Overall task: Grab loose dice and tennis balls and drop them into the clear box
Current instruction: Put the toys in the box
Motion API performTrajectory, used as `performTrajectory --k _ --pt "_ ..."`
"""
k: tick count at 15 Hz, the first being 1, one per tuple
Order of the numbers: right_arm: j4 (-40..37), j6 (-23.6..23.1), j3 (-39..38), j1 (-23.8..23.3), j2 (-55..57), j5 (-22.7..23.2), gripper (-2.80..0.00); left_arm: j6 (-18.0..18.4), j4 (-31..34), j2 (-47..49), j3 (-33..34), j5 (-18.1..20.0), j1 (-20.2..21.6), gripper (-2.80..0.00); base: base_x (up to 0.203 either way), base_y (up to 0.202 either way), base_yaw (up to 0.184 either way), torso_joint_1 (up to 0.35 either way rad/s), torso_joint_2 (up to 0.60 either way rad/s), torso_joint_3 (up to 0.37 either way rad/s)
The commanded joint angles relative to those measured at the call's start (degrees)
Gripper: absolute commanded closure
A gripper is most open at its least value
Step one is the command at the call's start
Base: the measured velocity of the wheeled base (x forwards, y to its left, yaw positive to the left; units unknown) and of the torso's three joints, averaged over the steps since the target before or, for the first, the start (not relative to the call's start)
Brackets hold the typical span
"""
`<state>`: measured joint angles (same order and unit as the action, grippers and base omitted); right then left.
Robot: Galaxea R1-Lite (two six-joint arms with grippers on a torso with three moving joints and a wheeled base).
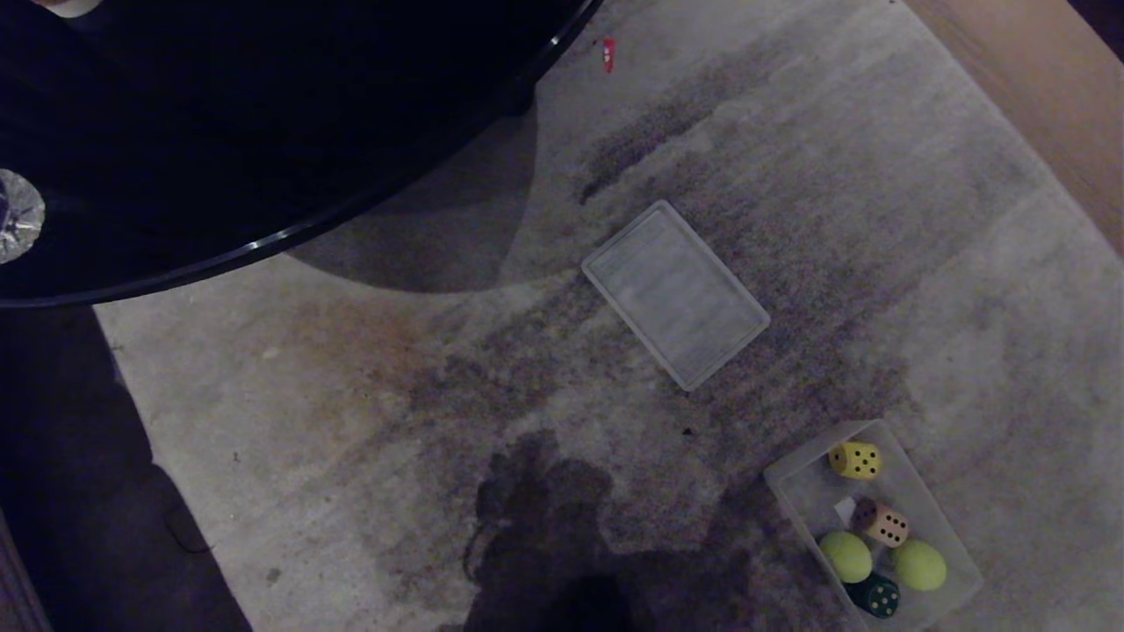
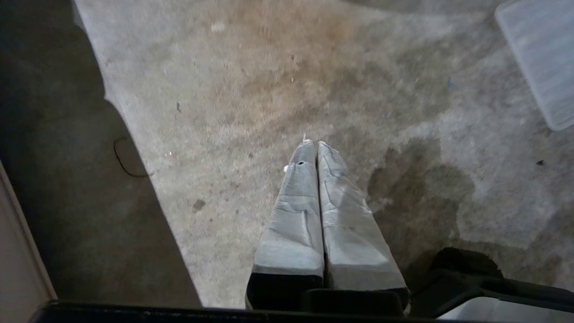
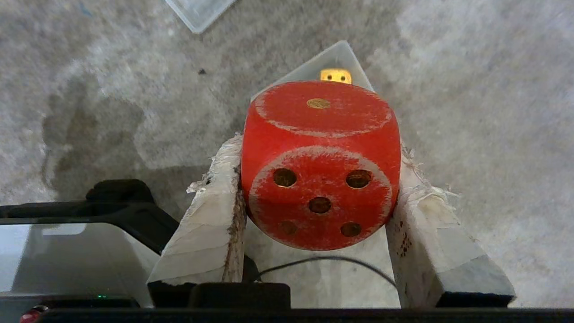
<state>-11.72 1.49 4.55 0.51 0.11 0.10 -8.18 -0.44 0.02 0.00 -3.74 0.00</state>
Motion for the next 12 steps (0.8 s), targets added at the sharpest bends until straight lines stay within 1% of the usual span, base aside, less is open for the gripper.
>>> performTrajectory --k 1,8,12 --pt "-0.1 0.0 0.0 0.0 0.0 0.0 0.0 -0.1 0.0 0.1 0.0 0.0 0.0 0.0 0.0 0.0 0.0 0.002 0.0 -0.196" --pt "-0.1 0.0 0.0 0.0 0.0 0.0 0.0 0.0 0.0 0.1 0.0 0.0 0.0 0.0 0.0 0.0 0.0 0.004 0.0 -0.197" --pt "-0.1 0.0 0.0 0.0 0.0 0.0 0.0 0.0 0.0 0.1 0.0 0.0 0.0 0.0 0.0 0.0 0.0 0.003 0.0 -0.067"
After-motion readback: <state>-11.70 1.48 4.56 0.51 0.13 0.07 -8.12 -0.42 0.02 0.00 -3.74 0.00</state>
